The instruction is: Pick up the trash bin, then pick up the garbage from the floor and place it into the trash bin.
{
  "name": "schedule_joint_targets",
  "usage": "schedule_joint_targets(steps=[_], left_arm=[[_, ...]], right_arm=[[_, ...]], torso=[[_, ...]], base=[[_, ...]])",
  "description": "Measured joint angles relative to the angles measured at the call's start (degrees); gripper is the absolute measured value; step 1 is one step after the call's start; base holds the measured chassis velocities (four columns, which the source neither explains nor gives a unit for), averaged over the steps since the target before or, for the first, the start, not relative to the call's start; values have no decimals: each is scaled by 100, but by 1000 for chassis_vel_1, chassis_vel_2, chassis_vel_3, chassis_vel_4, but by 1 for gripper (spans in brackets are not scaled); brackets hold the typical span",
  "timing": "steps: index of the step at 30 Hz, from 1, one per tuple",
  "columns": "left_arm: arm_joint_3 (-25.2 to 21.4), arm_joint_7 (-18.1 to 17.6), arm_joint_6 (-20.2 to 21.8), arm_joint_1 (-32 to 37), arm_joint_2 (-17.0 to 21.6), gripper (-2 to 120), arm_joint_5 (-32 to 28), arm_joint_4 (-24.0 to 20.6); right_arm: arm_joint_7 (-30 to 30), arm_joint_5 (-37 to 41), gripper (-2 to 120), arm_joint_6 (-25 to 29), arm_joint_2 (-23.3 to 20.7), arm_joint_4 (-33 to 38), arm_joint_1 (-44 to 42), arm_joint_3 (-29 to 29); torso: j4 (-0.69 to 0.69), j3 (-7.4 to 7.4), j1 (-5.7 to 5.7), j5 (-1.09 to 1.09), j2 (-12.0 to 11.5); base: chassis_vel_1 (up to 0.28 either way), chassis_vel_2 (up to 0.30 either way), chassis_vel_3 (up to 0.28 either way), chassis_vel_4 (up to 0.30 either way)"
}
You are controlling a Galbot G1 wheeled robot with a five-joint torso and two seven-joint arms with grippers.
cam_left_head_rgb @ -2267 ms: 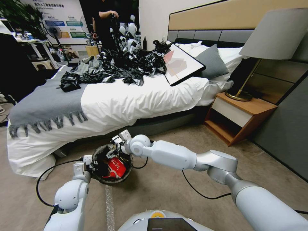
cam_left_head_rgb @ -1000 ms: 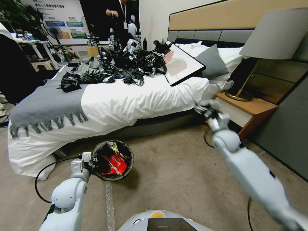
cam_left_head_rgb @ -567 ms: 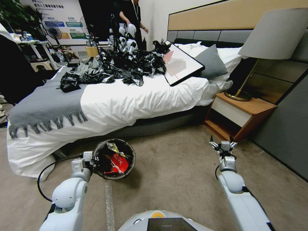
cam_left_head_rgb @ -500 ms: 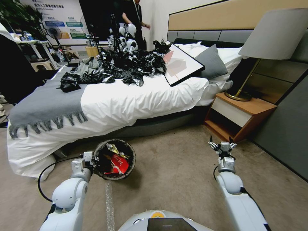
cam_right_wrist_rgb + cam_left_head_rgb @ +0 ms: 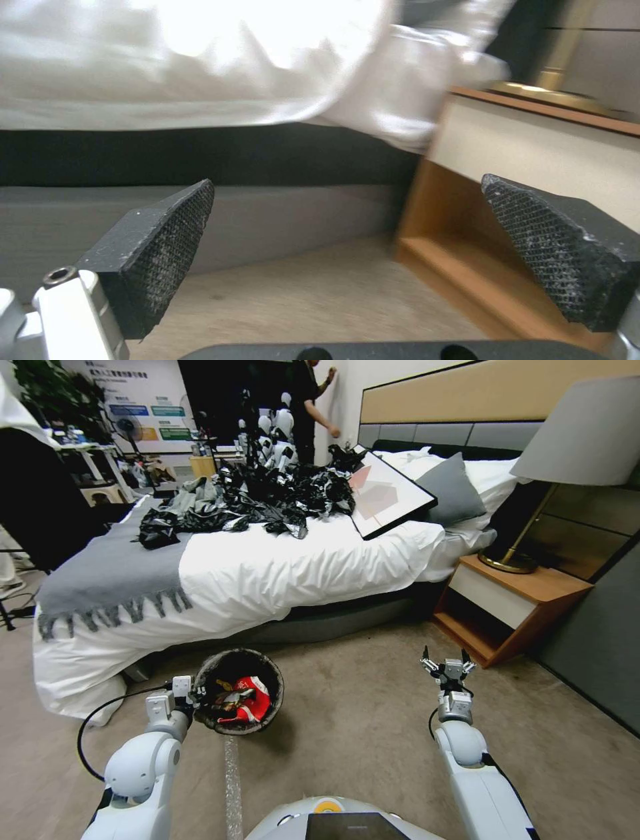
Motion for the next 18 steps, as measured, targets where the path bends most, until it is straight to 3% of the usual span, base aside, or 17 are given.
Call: schedule_joint_targets(steps=[18], left_arm=[[-89,23,0,45,2,0,0,-58]], right_arm=[[-14,-61,100,49,55,-70,-17,-141]], torso=[[0,0,1,0,0]], base=[[108,105,110,105]])
